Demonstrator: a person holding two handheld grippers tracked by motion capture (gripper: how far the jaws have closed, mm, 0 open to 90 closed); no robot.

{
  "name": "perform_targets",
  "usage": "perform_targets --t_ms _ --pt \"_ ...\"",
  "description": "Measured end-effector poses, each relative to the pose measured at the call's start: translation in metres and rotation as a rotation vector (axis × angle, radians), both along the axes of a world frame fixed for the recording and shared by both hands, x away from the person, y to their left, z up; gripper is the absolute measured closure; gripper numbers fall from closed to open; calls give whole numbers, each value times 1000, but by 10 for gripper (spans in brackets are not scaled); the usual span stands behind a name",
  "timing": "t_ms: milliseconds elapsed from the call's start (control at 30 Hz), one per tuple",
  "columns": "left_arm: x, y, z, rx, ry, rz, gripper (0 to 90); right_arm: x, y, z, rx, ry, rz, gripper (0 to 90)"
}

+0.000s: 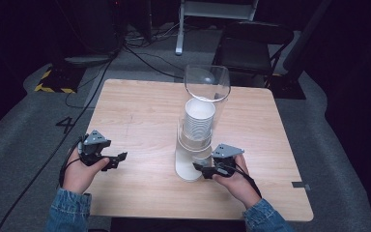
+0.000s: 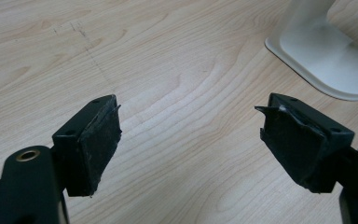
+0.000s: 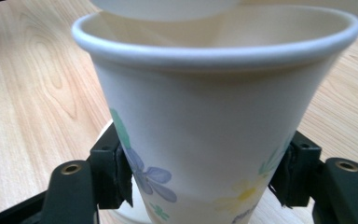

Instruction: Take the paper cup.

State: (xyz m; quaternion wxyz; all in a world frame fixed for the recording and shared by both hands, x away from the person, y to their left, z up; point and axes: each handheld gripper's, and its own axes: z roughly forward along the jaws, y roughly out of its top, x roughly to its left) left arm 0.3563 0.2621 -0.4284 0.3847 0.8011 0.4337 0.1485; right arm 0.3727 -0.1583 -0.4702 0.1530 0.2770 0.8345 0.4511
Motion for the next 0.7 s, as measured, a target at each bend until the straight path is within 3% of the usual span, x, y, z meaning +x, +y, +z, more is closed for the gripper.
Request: perform_targets --t_ms 467,700 --pt "8 -9 1 -2 3 -22 193 2 -28 6 -7 -18 -90 343" --pt "11 -10 0 5 2 -30 191 6 -46 15 28 -33 -156 343"
